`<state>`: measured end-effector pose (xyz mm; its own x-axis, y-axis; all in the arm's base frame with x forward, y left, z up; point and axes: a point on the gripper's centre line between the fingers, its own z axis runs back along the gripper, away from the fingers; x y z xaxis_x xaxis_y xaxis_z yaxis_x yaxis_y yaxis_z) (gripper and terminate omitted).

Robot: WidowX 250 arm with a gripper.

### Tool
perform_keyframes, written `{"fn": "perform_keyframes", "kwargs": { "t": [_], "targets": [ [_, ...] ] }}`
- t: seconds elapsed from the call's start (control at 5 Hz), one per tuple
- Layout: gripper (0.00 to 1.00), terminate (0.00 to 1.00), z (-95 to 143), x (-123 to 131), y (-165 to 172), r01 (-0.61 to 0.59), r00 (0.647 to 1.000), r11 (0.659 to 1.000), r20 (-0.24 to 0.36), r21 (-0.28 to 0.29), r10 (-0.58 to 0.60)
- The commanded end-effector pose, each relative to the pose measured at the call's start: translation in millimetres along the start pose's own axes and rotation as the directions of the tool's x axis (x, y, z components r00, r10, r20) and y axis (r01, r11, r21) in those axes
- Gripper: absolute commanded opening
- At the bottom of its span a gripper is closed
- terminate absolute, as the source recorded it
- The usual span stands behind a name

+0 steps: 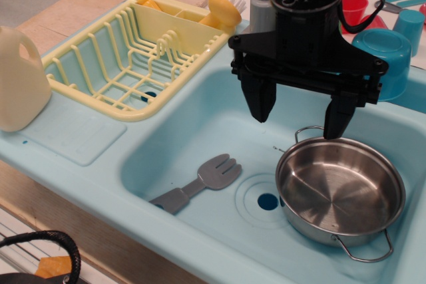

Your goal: Put pot or pan from sink into drying rack

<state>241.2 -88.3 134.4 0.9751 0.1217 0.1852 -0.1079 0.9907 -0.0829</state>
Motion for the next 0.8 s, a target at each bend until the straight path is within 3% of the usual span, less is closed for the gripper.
{"fn": "perform_keyframes", "kwargs": {
  "t": [0.0, 0.6],
  "targets": [
    [1.00, 0.00, 0.0, 0.0, 0.0, 0.000, 1.000, 1.000, 0.000, 0.000, 0.000],
    [1.00, 0.00, -40.3, -10.6, -3.2, -0.020, 0.997, 1.000, -0.072, -0.017, 0.019]
  ]
}}
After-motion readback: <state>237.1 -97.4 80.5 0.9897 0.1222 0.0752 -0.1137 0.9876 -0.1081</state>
